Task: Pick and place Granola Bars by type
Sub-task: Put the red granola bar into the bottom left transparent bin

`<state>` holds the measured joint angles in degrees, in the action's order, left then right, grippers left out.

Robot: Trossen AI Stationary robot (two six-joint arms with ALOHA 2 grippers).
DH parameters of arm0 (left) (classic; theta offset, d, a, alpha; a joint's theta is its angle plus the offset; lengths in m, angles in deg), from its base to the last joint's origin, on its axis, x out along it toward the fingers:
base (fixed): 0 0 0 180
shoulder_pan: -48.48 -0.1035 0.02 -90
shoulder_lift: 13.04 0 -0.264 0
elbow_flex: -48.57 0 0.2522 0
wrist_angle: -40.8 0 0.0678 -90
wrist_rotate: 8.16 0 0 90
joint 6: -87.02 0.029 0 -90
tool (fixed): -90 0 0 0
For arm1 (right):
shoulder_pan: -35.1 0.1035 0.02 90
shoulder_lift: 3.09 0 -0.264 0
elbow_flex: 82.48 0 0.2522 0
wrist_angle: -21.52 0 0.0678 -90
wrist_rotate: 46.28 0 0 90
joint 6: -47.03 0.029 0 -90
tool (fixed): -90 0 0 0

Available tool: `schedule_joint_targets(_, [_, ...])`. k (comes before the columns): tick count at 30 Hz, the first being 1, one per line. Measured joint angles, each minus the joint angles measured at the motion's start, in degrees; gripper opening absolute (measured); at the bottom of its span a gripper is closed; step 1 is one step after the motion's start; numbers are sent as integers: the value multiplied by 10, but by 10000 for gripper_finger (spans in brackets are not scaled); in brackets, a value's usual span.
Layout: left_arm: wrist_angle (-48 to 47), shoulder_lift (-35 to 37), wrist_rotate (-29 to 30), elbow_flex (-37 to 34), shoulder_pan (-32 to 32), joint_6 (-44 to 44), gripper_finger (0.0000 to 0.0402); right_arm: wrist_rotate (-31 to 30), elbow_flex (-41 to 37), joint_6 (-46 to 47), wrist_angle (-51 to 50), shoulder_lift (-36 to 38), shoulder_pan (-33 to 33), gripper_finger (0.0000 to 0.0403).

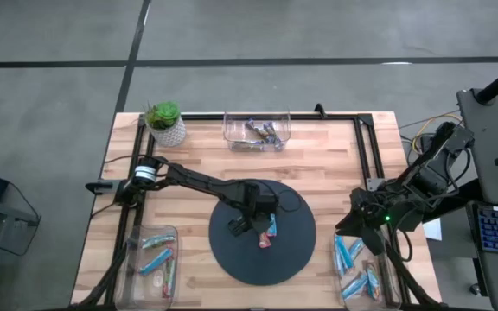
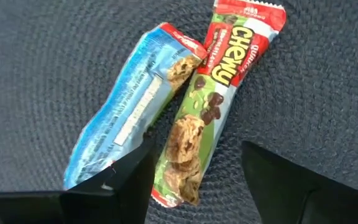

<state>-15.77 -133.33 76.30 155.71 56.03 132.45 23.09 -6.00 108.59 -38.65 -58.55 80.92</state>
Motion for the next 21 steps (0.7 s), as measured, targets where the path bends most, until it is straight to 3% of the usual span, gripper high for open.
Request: schedule_joint_targets(21, [29, -6, 2, -18, -4, 11, 218, 0, -2, 0, -1, 0, 0, 79])
